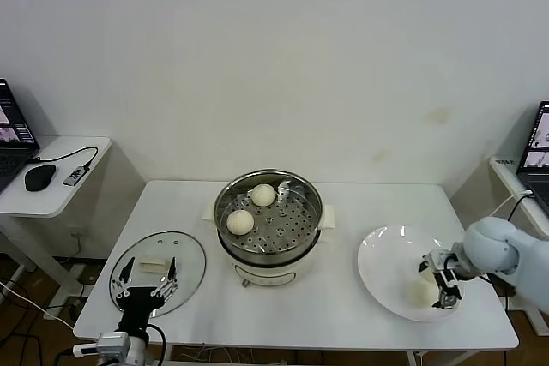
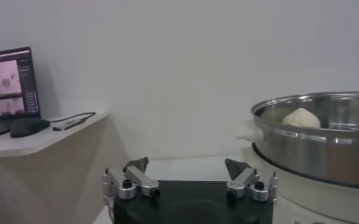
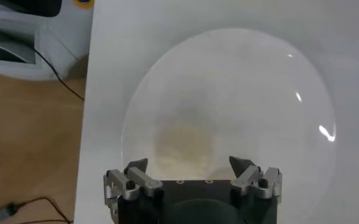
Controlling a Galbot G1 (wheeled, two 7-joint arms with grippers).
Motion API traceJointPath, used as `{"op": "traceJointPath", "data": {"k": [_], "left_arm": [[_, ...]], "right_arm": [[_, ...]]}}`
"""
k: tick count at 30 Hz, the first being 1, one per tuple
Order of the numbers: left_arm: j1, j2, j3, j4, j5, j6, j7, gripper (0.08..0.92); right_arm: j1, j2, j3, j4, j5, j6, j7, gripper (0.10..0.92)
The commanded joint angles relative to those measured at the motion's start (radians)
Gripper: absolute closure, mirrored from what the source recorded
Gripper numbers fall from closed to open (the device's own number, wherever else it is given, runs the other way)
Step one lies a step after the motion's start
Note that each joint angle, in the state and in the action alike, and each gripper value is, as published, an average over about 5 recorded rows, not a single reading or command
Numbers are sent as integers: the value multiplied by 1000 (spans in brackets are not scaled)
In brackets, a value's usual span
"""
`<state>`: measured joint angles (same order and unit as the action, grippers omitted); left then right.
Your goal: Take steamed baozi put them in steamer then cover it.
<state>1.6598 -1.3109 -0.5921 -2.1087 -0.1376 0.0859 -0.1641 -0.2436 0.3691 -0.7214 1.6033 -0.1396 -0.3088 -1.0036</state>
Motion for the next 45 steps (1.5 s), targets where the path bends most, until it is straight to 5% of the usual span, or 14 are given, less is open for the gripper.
{"op": "traceJointPath", "data": {"k": [1,12,20,30,45], "left_arm": [[1,-1,0,0,-1,0,0,177],[1,-6,3,-1,0,-1,0,177],[0,-7,2,-3,1,-1,0,177],[-2,-4,-2,-7,-2,-1,0,177],[-7,6,-15,-24,-21,2,0,177]], "right_arm": [[-83,30,63,-27,-27,-7,13,221],[-99,43,78,-38,-39,-15,16,292],[-40,39,63,-30,-21,-15,11,424],[371,49,-156,8,154,-28,-24,457],[990,408,-494,-69,375,-7,-61,448]]}}
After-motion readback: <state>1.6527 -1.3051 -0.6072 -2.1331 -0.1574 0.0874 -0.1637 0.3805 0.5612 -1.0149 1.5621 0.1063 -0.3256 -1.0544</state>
